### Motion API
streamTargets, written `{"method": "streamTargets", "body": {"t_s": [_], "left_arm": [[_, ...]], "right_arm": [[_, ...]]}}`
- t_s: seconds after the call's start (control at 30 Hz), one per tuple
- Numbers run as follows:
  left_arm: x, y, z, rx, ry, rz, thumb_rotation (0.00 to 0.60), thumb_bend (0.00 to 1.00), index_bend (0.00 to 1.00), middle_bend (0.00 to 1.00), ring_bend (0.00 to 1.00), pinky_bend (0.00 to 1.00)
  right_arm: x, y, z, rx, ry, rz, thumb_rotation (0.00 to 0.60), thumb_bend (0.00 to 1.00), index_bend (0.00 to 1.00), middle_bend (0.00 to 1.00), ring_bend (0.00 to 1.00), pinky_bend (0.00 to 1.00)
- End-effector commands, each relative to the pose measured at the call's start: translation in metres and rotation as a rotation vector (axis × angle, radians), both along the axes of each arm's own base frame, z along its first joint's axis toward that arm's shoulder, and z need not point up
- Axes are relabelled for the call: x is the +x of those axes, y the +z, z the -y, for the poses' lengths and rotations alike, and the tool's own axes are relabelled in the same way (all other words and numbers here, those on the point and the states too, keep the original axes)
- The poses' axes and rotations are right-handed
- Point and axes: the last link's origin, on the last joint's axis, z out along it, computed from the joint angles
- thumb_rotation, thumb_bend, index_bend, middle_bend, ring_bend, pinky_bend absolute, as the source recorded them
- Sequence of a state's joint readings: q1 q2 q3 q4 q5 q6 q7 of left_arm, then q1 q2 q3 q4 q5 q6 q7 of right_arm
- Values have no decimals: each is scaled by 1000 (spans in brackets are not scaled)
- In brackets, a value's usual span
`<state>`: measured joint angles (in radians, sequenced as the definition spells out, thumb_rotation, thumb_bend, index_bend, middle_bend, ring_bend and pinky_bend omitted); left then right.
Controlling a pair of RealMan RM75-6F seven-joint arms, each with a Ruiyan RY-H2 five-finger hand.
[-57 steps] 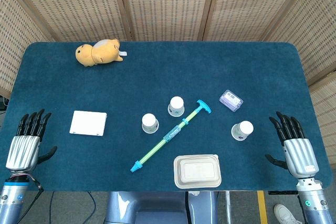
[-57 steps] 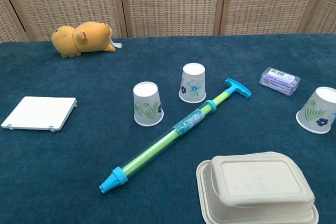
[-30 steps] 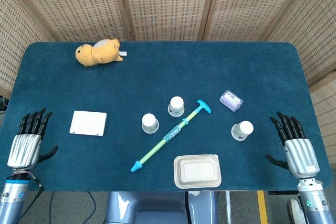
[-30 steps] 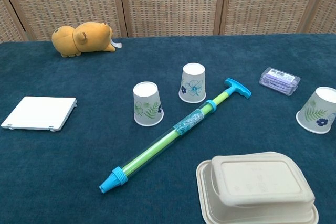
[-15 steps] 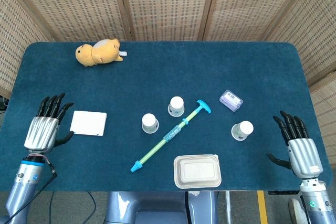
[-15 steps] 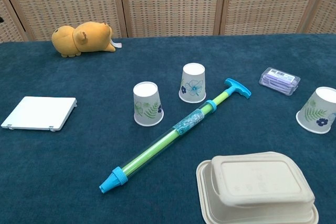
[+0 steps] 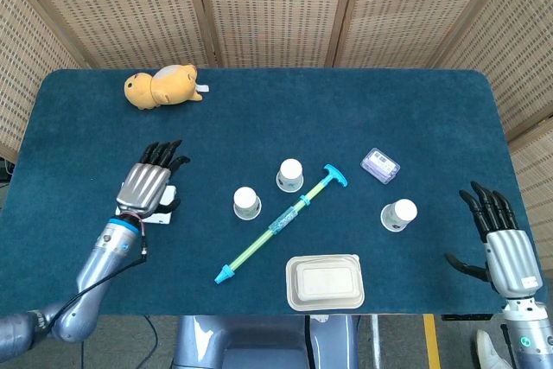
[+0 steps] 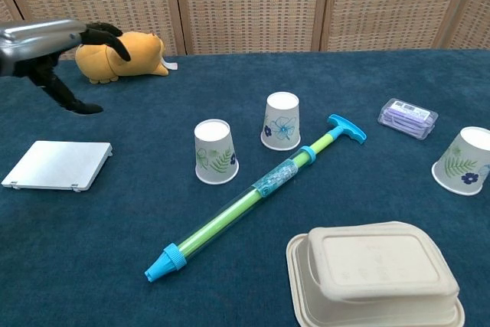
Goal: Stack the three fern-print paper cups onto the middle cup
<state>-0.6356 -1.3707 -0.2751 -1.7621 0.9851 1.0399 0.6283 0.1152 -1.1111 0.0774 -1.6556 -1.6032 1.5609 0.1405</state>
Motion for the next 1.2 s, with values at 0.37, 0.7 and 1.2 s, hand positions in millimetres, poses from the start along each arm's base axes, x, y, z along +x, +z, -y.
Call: {"method": "streamTargets", "body": {"t_s": [0.37,0.7,1.2], "left_arm": [[50,-52,-13,-61,-28,-117,600,286,225,0,0,9],[67,-71,-15,-93,-28,-145,600,287,223,0,0,9],[93,-105,-17,-123,-57,-181,600,287,262,0,0,10]], "right_arm": [[-10,13,3,-22,-10,66,600,183,70,0,0,0],[-15,18,4,-30,-18,100,600,184,70,0,0,0],[-21,26,7,-33,-2,156,600,183,70,0,0,0]]}}
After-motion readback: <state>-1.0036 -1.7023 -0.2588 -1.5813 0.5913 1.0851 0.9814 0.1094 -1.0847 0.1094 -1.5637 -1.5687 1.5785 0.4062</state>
